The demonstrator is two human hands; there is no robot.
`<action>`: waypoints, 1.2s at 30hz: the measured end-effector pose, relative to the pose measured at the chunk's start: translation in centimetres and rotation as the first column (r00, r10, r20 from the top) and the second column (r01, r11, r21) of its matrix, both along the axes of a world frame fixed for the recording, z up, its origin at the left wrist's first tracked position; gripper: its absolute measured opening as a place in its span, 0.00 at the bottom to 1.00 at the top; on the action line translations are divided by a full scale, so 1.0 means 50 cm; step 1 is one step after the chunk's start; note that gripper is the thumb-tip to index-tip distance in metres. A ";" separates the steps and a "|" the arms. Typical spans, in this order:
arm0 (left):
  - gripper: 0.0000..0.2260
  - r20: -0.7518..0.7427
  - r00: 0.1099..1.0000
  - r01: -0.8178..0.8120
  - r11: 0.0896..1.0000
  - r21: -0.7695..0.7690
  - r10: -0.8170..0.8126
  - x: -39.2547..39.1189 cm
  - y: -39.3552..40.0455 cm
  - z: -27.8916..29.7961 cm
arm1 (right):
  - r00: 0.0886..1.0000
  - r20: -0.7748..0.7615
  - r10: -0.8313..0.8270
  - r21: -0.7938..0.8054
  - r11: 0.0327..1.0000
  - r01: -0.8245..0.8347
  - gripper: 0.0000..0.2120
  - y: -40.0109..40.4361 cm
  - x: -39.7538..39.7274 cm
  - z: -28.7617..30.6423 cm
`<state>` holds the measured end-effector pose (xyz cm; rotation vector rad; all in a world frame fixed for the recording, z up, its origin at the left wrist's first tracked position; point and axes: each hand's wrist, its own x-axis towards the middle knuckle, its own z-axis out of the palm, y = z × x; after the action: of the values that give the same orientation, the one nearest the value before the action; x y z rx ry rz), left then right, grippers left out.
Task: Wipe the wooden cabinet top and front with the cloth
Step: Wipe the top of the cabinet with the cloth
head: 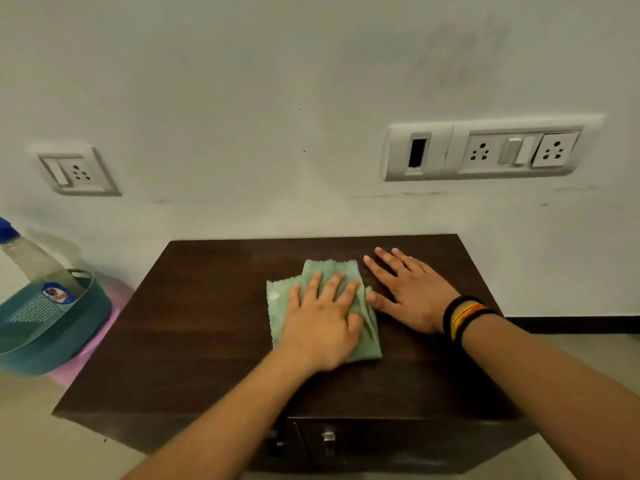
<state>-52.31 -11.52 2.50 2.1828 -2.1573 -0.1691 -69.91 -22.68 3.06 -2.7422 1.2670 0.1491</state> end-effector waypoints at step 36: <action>0.27 -0.007 0.994 -0.104 0.992 0.073 0.105 -0.020 -0.023 0.011 | 0.995 -0.053 -0.083 0.057 0.995 0.086 0.58 0.004 -0.117 0.011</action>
<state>-53.30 -12.70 3.04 2.3216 -2.0563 -0.2566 -75.77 -22.49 3.60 -2.6466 1.3659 0.2459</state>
